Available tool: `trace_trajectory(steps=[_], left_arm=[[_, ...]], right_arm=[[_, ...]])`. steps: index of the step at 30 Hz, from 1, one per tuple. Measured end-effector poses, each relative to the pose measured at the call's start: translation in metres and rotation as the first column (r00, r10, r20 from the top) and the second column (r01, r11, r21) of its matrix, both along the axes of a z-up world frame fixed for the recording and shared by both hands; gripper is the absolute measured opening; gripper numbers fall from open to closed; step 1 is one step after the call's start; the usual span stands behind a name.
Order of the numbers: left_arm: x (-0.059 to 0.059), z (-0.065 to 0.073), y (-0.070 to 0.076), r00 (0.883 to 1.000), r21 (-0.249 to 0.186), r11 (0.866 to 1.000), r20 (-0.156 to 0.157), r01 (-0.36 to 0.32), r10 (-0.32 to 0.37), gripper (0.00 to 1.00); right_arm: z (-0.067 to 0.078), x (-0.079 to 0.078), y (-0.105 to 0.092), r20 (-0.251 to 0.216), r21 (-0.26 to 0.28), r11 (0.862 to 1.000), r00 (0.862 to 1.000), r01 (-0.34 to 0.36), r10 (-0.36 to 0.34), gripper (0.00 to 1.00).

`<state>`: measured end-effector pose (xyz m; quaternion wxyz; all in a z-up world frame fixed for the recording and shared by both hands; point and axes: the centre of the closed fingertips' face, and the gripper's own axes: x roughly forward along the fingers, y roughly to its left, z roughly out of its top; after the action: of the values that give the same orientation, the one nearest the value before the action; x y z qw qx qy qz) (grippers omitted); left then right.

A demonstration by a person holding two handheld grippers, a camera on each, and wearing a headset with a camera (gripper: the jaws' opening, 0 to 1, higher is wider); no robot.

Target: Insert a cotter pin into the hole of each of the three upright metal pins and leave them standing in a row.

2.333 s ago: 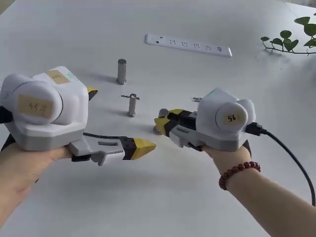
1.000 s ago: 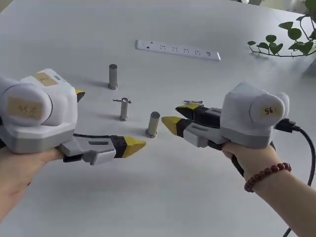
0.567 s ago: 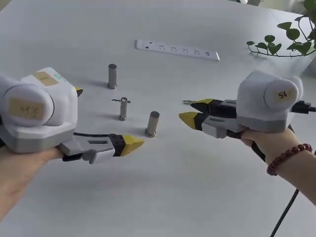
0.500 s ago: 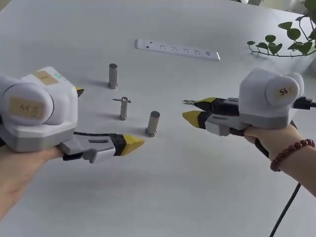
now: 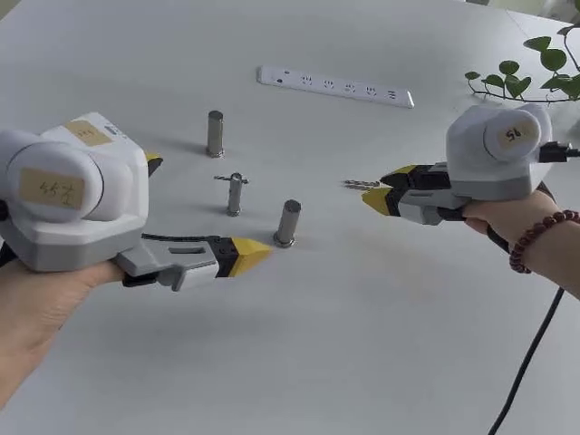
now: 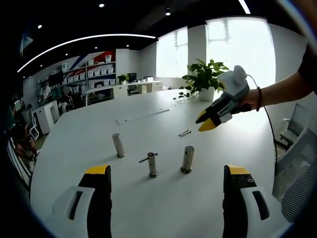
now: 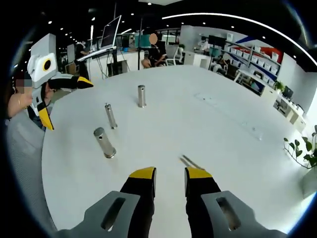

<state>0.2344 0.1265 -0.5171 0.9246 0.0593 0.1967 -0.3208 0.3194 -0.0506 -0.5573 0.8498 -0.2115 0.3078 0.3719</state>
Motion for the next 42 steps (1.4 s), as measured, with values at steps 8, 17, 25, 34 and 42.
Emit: trace_trajectory(steps=[8,17,25,34,42], left_arm=[[-0.002,-0.002,-0.004,1.000,0.010,1.000,-0.006,0.020,-0.019,0.92],[0.001,0.000,0.005,1.000,0.012,1.000,0.007,-0.008,0.008,0.88],[0.003,0.003,0.008,1.000,-0.002,1.000,0.005,-0.011,0.011,0.87],[0.003,0.004,0.008,1.000,-0.004,1.000,0.003,-0.006,0.006,0.87],[0.002,0.004,0.010,1.000,0.002,1.000,0.004,-0.009,0.009,0.87]], right_arm=[[-0.015,0.016,-0.007,-0.028,-0.105,0.994,1.000,-0.012,0.009,0.15],[-0.033,0.037,-0.012,-0.047,-0.196,0.979,0.998,-0.051,0.042,0.10],[-0.044,0.044,-0.017,-0.091,-0.236,0.969,0.994,-0.079,0.059,0.09],[-0.048,0.050,-0.017,-0.125,-0.247,0.963,0.989,-0.105,0.075,0.07],[-0.052,0.045,-0.017,-0.178,-0.246,0.962,0.981,-0.115,0.072,0.04]])
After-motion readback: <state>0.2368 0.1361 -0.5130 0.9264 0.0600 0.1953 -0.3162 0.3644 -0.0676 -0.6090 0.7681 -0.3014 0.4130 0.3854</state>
